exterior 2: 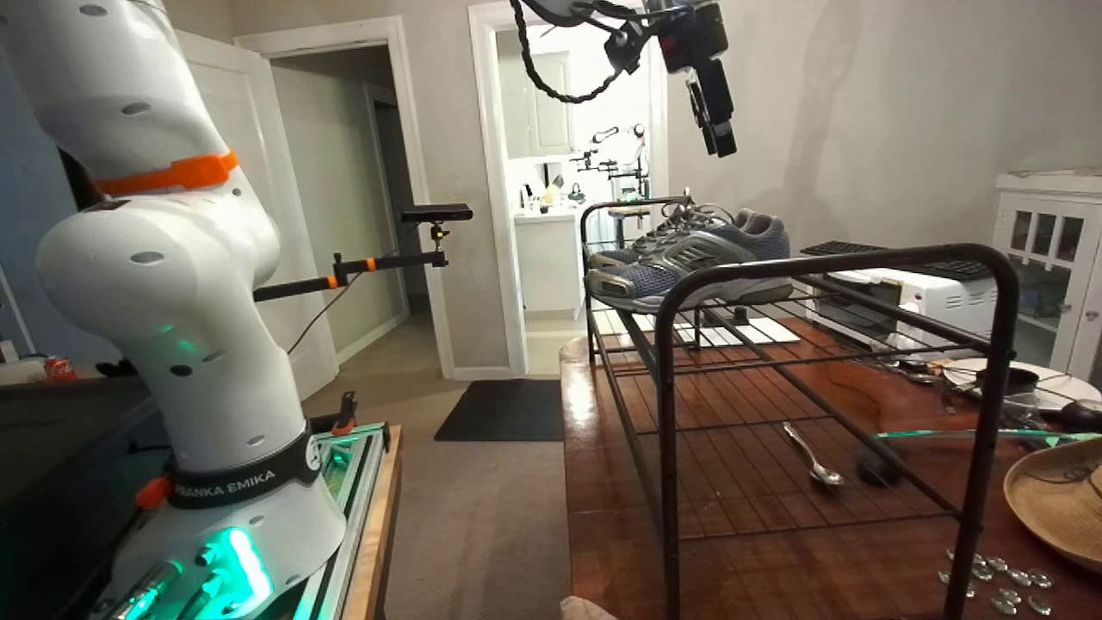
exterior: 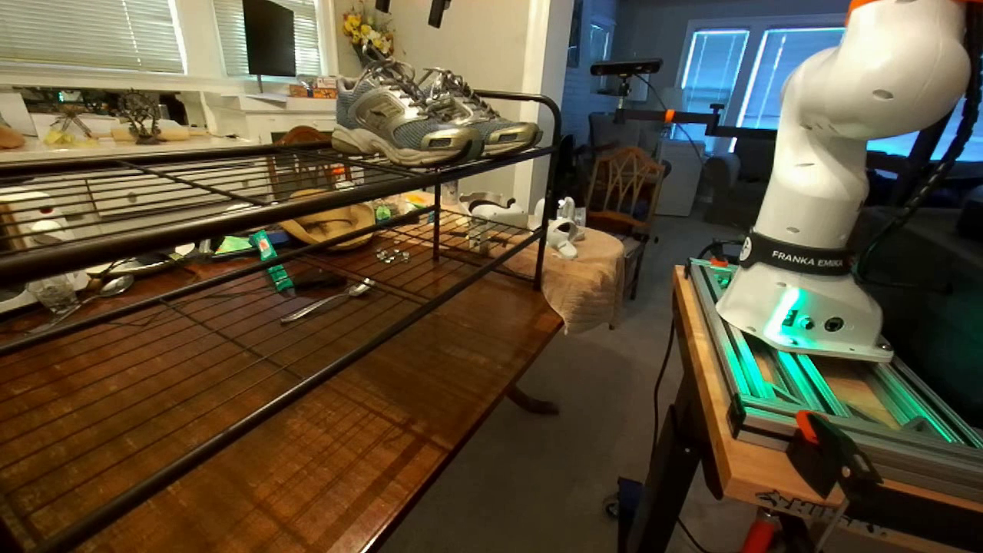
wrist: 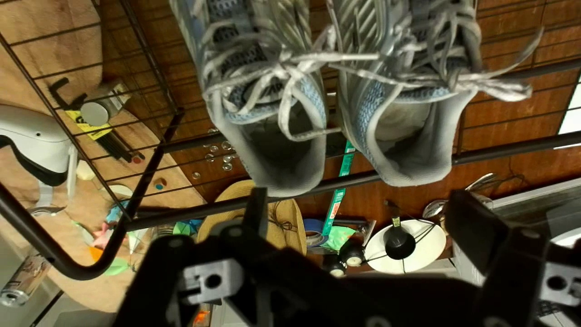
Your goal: Rotate the shoe clockwise on the shelf to face the front
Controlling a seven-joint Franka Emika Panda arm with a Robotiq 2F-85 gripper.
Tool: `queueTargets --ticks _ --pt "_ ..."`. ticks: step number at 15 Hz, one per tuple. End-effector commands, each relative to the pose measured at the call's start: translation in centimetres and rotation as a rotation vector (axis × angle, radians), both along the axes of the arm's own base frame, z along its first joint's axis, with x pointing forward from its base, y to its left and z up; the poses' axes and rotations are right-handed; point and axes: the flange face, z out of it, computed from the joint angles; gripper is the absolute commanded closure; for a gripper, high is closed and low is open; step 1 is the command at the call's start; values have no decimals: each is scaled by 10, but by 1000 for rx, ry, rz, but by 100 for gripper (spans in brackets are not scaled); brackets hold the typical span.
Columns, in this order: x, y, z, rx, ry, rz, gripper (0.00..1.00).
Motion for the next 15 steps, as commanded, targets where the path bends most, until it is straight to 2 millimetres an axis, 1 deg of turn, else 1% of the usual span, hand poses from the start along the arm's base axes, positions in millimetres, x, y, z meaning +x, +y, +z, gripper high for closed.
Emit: queueTargets --ticks 1,7,10,15 --pt "-31 -5 9 4 44 25 0" --pt "-63 -14 22 -4 32 51 0" --pt "-77 -19 25 -4 25 51 0" --pt "-99 -19 27 21 30 78 0"
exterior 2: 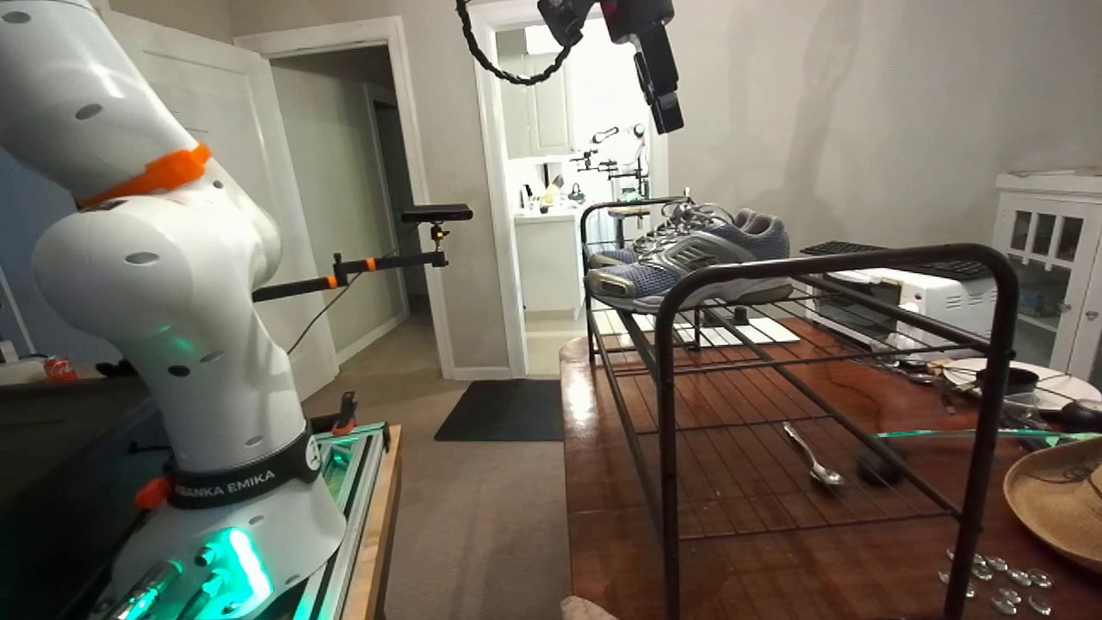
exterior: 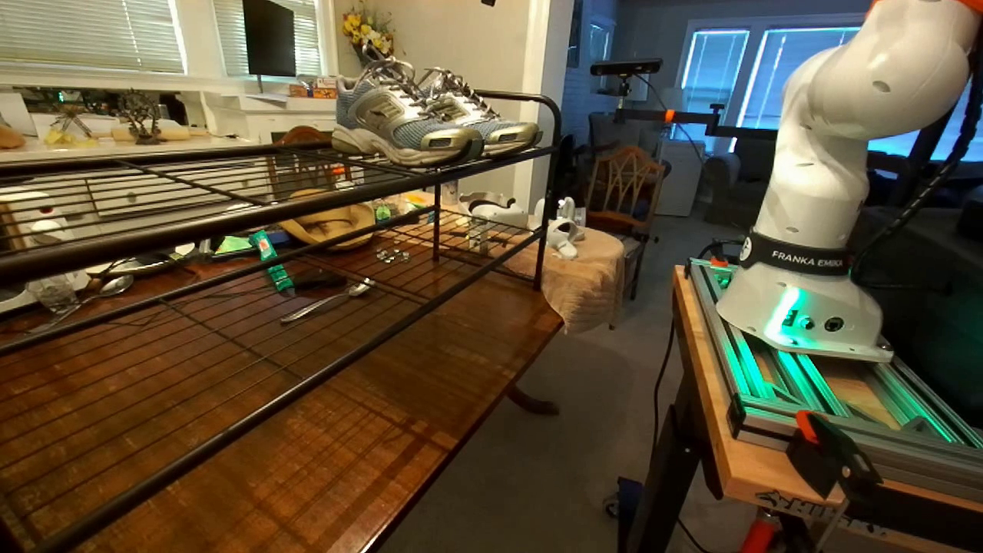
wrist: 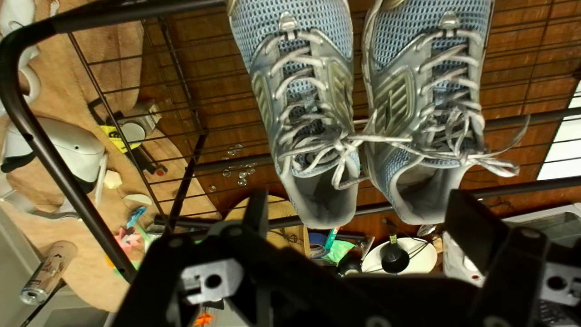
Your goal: Rotate the shoe clockwise on the shelf to face the front
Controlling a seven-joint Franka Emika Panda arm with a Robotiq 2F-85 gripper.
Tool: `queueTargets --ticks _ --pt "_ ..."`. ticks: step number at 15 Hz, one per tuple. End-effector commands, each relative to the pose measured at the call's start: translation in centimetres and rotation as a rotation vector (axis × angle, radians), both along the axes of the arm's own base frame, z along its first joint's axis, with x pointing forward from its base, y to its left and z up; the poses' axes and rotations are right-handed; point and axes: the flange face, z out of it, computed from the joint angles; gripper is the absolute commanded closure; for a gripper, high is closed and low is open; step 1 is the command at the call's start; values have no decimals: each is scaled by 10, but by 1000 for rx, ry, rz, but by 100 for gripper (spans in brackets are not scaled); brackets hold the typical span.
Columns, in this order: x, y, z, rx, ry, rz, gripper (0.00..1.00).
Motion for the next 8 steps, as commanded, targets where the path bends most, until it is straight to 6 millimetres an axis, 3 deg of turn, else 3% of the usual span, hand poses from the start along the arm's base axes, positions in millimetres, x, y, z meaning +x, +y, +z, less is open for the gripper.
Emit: queueTargets --ticks 1,2,8 --pt "-23 -3 -2 26 19 26 0" --pt "-8 0 1 8 3 11 0" --pt "-8 0 3 6 0 11 0"
